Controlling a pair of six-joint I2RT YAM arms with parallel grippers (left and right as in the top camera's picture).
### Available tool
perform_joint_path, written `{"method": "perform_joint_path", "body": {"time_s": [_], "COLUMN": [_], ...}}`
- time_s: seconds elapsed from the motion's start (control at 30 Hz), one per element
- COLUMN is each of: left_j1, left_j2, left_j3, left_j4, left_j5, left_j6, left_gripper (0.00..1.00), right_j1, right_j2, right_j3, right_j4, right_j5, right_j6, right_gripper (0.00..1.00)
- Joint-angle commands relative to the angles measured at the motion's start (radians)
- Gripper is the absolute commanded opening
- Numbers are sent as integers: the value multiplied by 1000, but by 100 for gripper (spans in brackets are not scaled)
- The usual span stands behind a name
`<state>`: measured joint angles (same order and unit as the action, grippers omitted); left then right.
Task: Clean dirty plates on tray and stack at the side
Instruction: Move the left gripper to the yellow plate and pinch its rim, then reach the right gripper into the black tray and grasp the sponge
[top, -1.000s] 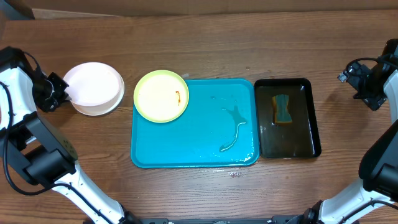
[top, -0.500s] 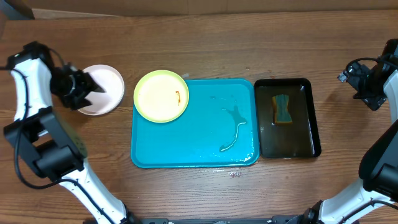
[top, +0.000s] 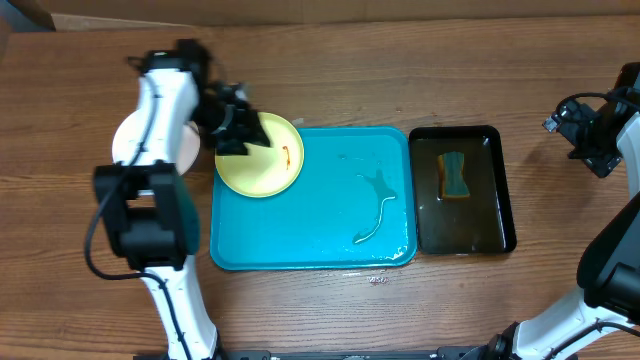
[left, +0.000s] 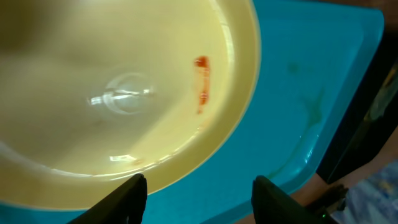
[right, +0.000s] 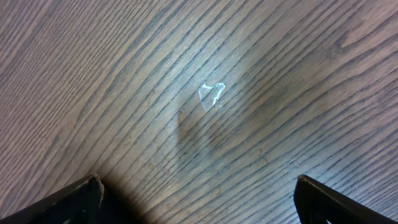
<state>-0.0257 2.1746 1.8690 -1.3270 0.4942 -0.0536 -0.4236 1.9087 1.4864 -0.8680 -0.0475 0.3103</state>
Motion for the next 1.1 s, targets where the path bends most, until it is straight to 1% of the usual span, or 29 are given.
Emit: {"method": "perform_joint_path", "body": {"time_s": [0.0,0.23,0.27,0.33,0.4,0.43,0.47,0.5,0.53,0.57,0.6,0.73,0.77,0.83,0.9,1.0,1.03,1.07], "left_j1": [-58,-171,-194,-237,-284,-308,-332,-355,-380,-400,-419,-476,-482,-491,-492,-491,-491,-491], "left_j2": [-73,-183,-203,-232,-255,-263,-269,-272,-273,-273,-271,-263,-263,-262,-262,-262,-262,-262], "left_j3": [17,17,17,17,17,17,17,17,17,17,17,16,16,16,16,16,16,16], "left_j4": [5,-10,-13,-15,-15,-15,-15,-15,-15,-14,-13,21,28,41,48,48,48,48], "left_j5": [-45,-161,-182,-216,-265,-291,-316,-336,-354,-367,-378,-412,-422,-436,-443,-446,-447,-450], "left_j6": [-42,-106,-122,-149,-185,-205,-223,-238,-250,-262,-274,-295,-299,-318,-340,-348,-347,-347], "left_gripper": [56,56,56,56,57,57,57,57,58,59,61,66,67,69,70,74,100,100], "right_j1": [3,3,3,3,3,3,3,6,13,24,37,120,147,209,281,390,423,454], "right_j2": [-22,-22,-22,-22,-22,-22,-22,-22,-22,-22,-24,-37,-41,-43,-42,-42,-42,-42], "right_j3": [11,11,11,11,11,11,11,11,11,11,11,11,11,11,11,11,9,4], "right_j4": [13,77,80,50,-19,-36,-61,-90,-122,-154,-184,-284,-303,-336,-365,-399,-404,-403], "right_j5": [1,0,-28,-182,-338,-402,-466,-527,-533,-513,-486,-406,-393,-328,-221,-12,42,90], "right_j6": [5,5,6,5,5,-23,-68,-99,-124,-149,-161,-173,-189,-192,-172,-72,-54,-43], "right_gripper": [100,100,100,100,100,100,93,80,71,66,64,64,61,61,59,58,58,59]}}
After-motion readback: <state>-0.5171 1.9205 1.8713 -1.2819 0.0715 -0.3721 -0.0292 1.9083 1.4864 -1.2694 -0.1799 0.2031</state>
